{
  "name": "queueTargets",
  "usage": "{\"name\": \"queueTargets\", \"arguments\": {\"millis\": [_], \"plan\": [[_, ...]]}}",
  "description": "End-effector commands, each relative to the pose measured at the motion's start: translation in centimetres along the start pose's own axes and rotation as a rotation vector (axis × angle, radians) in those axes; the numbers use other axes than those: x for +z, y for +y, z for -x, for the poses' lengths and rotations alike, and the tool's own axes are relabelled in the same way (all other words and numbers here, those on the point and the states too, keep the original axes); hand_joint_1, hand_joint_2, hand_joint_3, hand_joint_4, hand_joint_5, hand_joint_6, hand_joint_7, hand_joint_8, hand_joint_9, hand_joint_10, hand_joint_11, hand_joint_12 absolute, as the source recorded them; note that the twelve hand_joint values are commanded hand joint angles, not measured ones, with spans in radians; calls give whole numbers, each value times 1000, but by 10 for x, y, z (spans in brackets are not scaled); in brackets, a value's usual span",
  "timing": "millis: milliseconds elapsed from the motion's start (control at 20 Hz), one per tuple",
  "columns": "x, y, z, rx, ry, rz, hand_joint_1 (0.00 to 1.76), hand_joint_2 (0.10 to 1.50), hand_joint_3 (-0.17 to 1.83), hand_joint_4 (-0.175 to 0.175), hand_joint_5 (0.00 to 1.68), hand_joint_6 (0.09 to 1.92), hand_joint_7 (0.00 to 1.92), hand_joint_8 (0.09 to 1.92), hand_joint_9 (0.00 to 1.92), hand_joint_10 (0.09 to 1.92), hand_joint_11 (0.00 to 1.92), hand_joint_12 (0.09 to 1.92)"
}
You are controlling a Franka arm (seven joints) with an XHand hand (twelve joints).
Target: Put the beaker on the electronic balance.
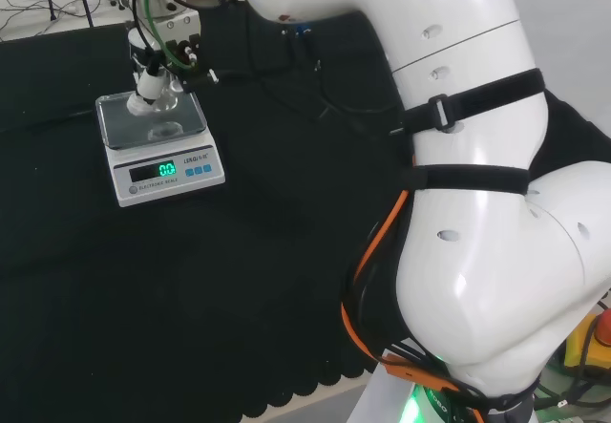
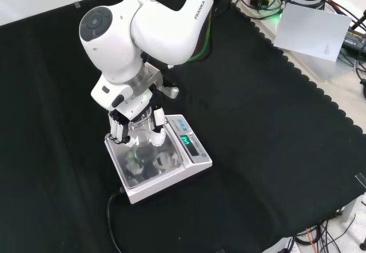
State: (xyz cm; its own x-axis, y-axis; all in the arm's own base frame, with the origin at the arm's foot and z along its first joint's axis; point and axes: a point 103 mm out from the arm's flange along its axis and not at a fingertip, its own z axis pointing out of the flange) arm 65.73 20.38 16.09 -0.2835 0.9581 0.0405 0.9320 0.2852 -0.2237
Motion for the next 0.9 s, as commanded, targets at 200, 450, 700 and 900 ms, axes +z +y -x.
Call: {"name": "queueTargets", "arguments": {"millis": [200,450,700,900], "plan": [[14,5,-11,-23,0,-60,1150,659,729,-13,1165,888,1190,1187,1521,551,1573,591],[21,6,-12,-23,-8,-73,1136,679,690,40,1162,875,1176,1172,1509,515,1524,640],[25,5,-9,-24,4,-91,1121,694,665,89,1153,877,1156,1169,1501,494,1478,673],[17,4,-8,-53,28,-128,999,477,729,35,513,1068,798,1156,1207,593,923,1104]]}}
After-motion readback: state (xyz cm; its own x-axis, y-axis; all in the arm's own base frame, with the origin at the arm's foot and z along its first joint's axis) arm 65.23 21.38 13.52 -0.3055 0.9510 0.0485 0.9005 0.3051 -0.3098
